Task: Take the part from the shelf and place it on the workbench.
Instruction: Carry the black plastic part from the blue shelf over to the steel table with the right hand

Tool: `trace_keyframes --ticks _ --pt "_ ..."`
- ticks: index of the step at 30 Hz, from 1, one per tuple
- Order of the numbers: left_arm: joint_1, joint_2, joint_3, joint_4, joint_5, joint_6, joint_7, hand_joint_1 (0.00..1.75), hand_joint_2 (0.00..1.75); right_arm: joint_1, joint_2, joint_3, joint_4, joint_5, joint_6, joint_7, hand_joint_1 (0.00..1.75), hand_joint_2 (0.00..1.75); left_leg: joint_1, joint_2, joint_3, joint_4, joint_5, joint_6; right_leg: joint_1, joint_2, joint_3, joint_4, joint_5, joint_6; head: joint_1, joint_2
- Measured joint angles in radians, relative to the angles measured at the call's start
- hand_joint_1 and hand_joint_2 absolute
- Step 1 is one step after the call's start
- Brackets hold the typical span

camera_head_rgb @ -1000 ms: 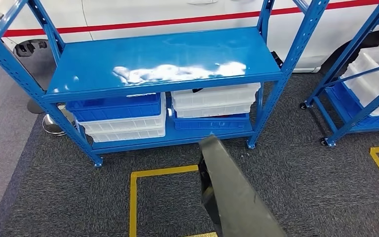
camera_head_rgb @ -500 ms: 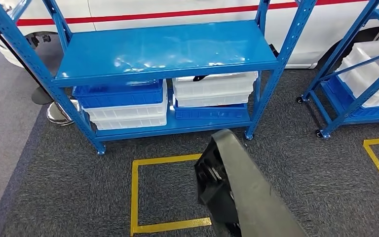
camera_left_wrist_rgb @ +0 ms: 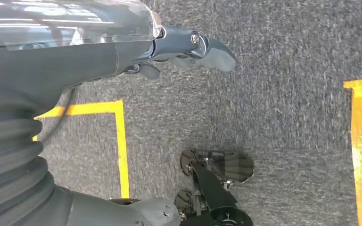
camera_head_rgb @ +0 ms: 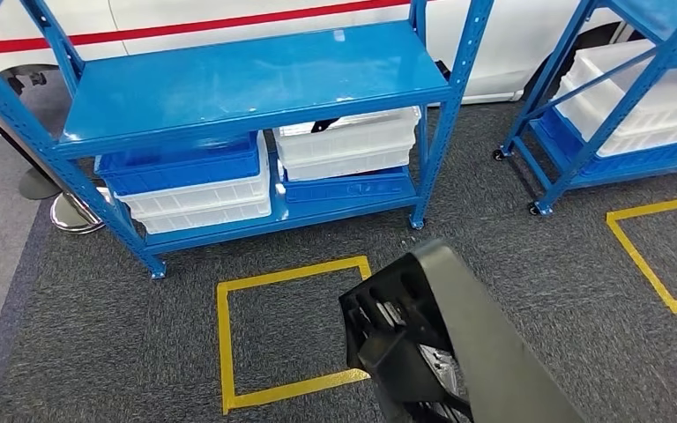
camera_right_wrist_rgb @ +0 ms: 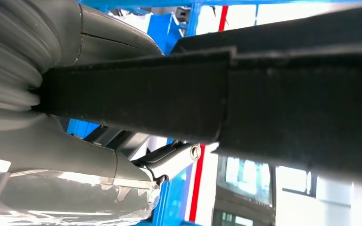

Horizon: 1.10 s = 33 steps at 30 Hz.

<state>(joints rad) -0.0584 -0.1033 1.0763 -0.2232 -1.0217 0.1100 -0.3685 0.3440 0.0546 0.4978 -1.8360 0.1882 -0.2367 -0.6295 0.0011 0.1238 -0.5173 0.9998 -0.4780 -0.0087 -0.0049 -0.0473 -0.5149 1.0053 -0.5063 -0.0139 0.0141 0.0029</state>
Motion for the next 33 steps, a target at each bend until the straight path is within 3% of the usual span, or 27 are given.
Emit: trace_keyframes --ticks 2,4,5,6,7,8,9,11,13,15,16,18,20,21,22,23,24,26,28,30,31,33 --pt "-0.001 0.0 0.001 0.0 -0.002 -0.002 -0.003 0.0 1.75 -0.002 0.003 -0.002 0.0 -0.004 0.008 -0.004 1.75 1.75 0.004 -0.03 -0.015 0.032 -0.031 -0.013 -0.004 0.02 -0.008 -0.005 0.012 -0.017 -0.003 0.0" --pt "0.0 0.0 0.004 0.0 -0.001 -0.005 -0.007 0.0 1.75 -0.004 0.007 -0.003 0.002 -0.004 0.011 -0.005 1.75 1.75 0.009 -0.087 -0.061 0.145 -0.104 -0.02 -0.005 0.04 -0.018 -0.007 0.021 -0.027 -0.008 0.0" --pt "0.002 0.0 0.005 0.0 0.0 -0.007 -0.008 0.0 1.75 -0.005 0.008 -0.003 0.003 -0.004 0.01 -0.005 1.75 1.75 0.01 -0.104 -0.09 0.218 -0.138 -0.022 -0.004 0.052 -0.023 -0.006 0.024 -0.03 -0.009 0.0" --pt "0.004 0.0 0.006 0.0 0.002 -0.009 -0.008 0.0 1.75 -0.006 0.008 -0.003 0.004 -0.004 0.008 -0.005 1.75 1.75 0.01 -0.112 -0.113 0.273 -0.155 -0.023 -0.003 0.064 -0.027 -0.004 0.027 -0.03 -0.01 0.0" --pt "0.005 0.0 0.008 0.0 0.003 -0.01 -0.008 0.0 1.75 -0.006 0.009 -0.004 0.005 -0.004 0.006 -0.005 1.75 1.75 0.01 -0.115 -0.12 0.295 -0.151 -0.022 -0.002 0.077 -0.029 -0.003 0.028 -0.03 -0.009 0.0" --pt "0.005 0.0 0.009 0.0 0.004 -0.01 -0.008 0.0 1.75 -0.006 0.01 -0.006 0.006 -0.004 0.005 -0.005 1.75 1.75 0.01 -0.117 -0.109 0.276 -0.126 -0.02 0.0 0.09 -0.03 0.0 0.029 -0.03 -0.01 0.0" --pt "0.005 0.001 0.011 0.0 0.005 -0.01 -0.008 0.0 1.75 -0.006 0.012 -0.007 0.007 -0.004 0.004 -0.005 1.75 1.75 0.01 -0.124 -0.081 0.22 -0.088 -0.016 0.001 0.103 -0.03 0.002 0.029 -0.029 -0.009 0.0" --pt "0.005 0.003 0.015 0.0 0.005 -0.01 -0.008 0.0 1.75 -0.006 0.015 -0.01 0.007 -0.004 0.002 -0.006 1.75 1.75 0.011 -0.171 -0.016 0.081 -0.027 -0.005 0.0 0.128 -0.034 0.008 0.03 -0.025 -0.009 0.0" --pt "0.006 0.004 0.02 0.0 0.006 -0.01 -0.008 0.0 1.75 -0.008 0.018 -0.012 0.008 -0.004 -0.001 -0.007 1.75 1.75 0.01 -0.207 0.013 0.012 -0.014 0.001 -0.003 0.151 -0.046 0.012 0.036 -0.014 -0.01 0.0" --pt "0.004 0.004 0.022 0.0 0.006 -0.01 -0.008 0.0 1.75 -0.008 0.02 -0.015 0.008 -0.002 -0.005 -0.009 1.75 1.75 0.012 -0.191 0.014 -0.001 -0.014 0.005 -0.004 0.173 -0.057 0.012 0.044 0.001 -0.012 0.0" --pt "0.001 0.004 0.023 0.0 0.006 -0.01 -0.008 0.0 1.75 -0.007 0.021 -0.017 0.008 -0.001 -0.007 -0.01 1.75 1.75 0.014 -0.177 0.014 -0.008 -0.012 0.01 -0.002 0.167 -0.064 0.018 0.041 0.006 -0.012 0.0" --pt "0.0 0.003 0.025 0.0 0.006 -0.01 -0.007 0.0 1.75 -0.006 0.022 -0.019 0.008 0.003 -0.016 -0.013 1.75 1.75 0.019 -0.147 0.014 -0.019 -0.005 0.021 0.002 0.118 -0.093 0.074 0.004 0.014 -0.006 0.0" --pt "0.003 0.004 0.028 0.0 0.008 -0.01 -0.005 0.0 1.75 -0.004 0.023 -0.02 0.008 0.018 -0.038 -0.015 1.75 1.75 0.017 -0.117 0.012 -0.02 -0.004 0.026 -0.001 0.067 -0.153 0.199 -0.062 0.019 0.002 0.0" --pt "0.005 0.004 0.031 0.0 0.01 -0.01 -0.004 0.0 1.75 -0.002 0.023 -0.022 0.009 0.028 -0.052 -0.015 1.75 1.75 0.015 -0.101 0.01 -0.018 -0.004 0.026 -0.004 0.058 -0.181 0.258 -0.085 0.022 0.003 0.0" --pt "0.005 0.004 0.033 0.0 0.011 -0.01 -0.002 0.0 1.75 0.002 0.024 -0.024 0.01 0.036 -0.067 -0.016 1.75 1.75 0.014 -0.086 0.009 -0.017 -0.005 0.025 -0.006 0.054 -0.195 0.289 -0.089 0.024 0.003 0.0" --pt "0.005 0.004 0.035 0.0 0.013 -0.01 0.001 0.0 1.75 0.006 0.025 -0.027 0.01 0.043 -0.079 -0.016 1.75 1.75 0.014 -0.072 0.008 -0.015 -0.007 0.024 -0.007 0.05 -0.189 0.281 -0.074 0.025 0.003 0.0" --pt "0.004 0.004 0.038 0.0 0.014 -0.009 0.004 0.0 1.75 0.012 0.026 -0.031 0.011 0.048 -0.091 -0.016 1.75 1.75 0.014 -0.059 0.009 -0.013 -0.009 0.022 -0.008 0.043 -0.16 0.231 -0.043 0.024 0.003 0.0" --pt "0.002 0.002 0.043 0.0 0.015 -0.005 0.014 0.0 1.75 0.025 0.033 -0.043 0.012 0.057 -0.111 -0.019 1.75 1.75 0.011 -0.037 0.014 -0.009 -0.016 0.014 -0.003 0.001 -0.082 0.089 0.011 0.017 0.003 0.0" --pt "0.0 0.0 0.05 0.0 0.016 0.004 0.028 0.0 1.75 0.043 0.048 -0.067 0.014 0.06 -0.123 -0.023 1.75 1.75 0.006 -0.021 0.018 -0.006 -0.021 0.004 0.005 -0.029 -0.047 0.019 0.023 0.007 0.002 0.0" --pt "-0.002 -0.001 0.056 0.0 0.016 0.011 0.04 0.0 1.75 0.068 0.072 -0.106 0.019 0.058 -0.117 -0.026 1.75 1.75 0.004 -0.002 0.024 -0.008 -0.024 -0.005 0.008 -0.012 -0.05 0.015 0.023 -0.003 0.002 0.0" --pt "-0.003 -0.002 0.058 0.0 0.016 0.014 0.044 0.0 1.75 0.08 0.085 -0.127 0.022 0.056 -0.111 -0.027 1.75 1.75 0.005 -0.004 0.025 -0.005 -0.03 -0.01 0.006 -0.001 -0.05 0.012 0.025 -0.008 0.001 0.0" --pt "-0.002 -0.003 0.062 0.0 0.016 0.019 0.048 0.0 1.75 0.096 0.106 -0.156 0.027 0.055 -0.101 -0.027 1.75 1.75 0.009 -0.046 0.008 0.044 -0.071 -0.019 -0.001 0.023 -0.051 0.007 0.031 -0.02 -0.001 0.0"
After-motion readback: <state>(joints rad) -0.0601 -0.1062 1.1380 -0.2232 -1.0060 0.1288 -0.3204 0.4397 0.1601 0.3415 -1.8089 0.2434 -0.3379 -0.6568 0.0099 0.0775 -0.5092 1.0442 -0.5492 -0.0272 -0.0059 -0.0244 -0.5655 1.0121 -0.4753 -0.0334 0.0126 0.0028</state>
